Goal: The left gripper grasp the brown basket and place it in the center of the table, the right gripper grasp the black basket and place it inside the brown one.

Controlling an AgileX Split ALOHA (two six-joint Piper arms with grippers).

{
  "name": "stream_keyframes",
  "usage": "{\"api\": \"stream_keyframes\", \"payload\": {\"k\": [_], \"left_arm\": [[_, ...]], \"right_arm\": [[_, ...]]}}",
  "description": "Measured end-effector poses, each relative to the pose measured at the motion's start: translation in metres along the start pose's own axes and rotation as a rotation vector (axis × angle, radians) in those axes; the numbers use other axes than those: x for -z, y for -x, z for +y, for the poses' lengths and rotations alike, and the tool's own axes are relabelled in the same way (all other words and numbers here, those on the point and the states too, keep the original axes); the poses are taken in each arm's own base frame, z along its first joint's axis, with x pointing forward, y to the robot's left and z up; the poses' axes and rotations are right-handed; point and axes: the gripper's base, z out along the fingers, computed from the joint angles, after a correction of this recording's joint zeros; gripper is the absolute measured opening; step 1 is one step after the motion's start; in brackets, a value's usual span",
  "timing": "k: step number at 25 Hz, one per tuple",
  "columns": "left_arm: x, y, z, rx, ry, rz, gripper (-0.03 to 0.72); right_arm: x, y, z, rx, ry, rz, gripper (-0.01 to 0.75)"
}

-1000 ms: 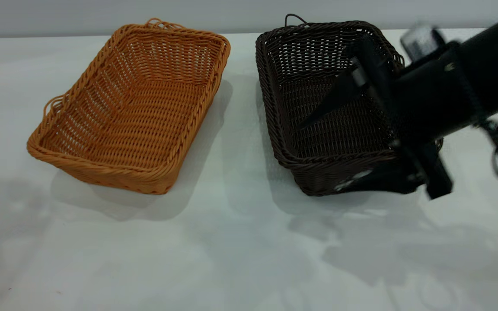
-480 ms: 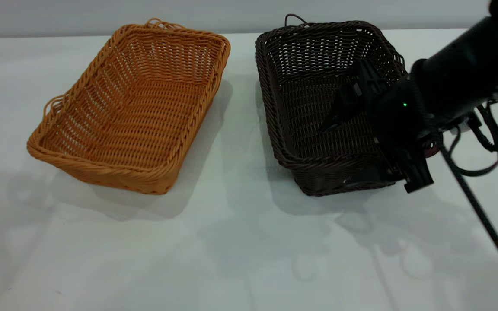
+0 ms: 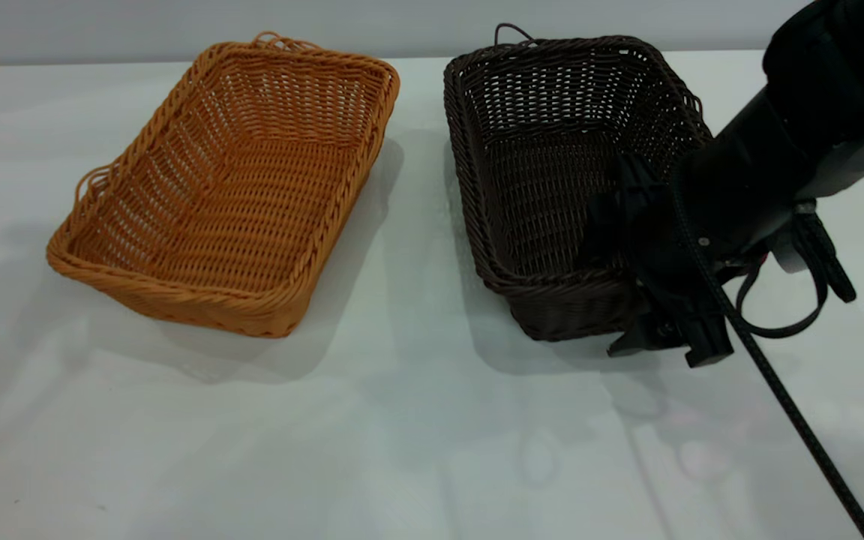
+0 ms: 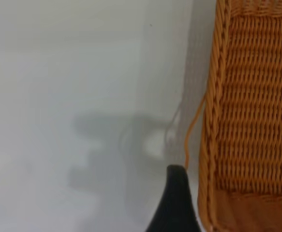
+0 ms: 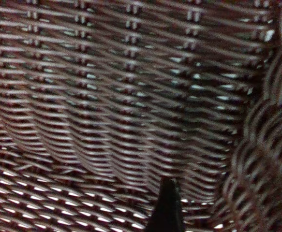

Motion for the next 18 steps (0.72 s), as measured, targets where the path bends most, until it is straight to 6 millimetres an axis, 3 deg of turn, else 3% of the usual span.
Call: {"api": "stream_keyframes", "payload": {"k": [6, 9, 15, 18], "left_arm": [[-0.081, 0.024, -0.008, -0.057, -0.042, 0.11, 0.554], [-0.123, 0.026, -0.009, -0.064, -0.049, 0.155, 0.554], [-0.184, 0.012, -0.012, -0.071, -0.058, 0.239, 0.554], [-0.202, -0.001, -0.017, -0.082, -0.067, 0.285, 0.539]], "right_arm": [[-0.001, -0.001, 0.004, -0.005, 0.011, 0.01, 0.573], [-0.001, -0.002, 0.004, -0.006, 0.011, 0.012, 0.573], [-0.001, -0.002, 0.004, -0.007, 0.012, 0.017, 0.573], [-0.001, -0.002, 0.004, -0.007, 0.012, 0.017, 0.559]]}}
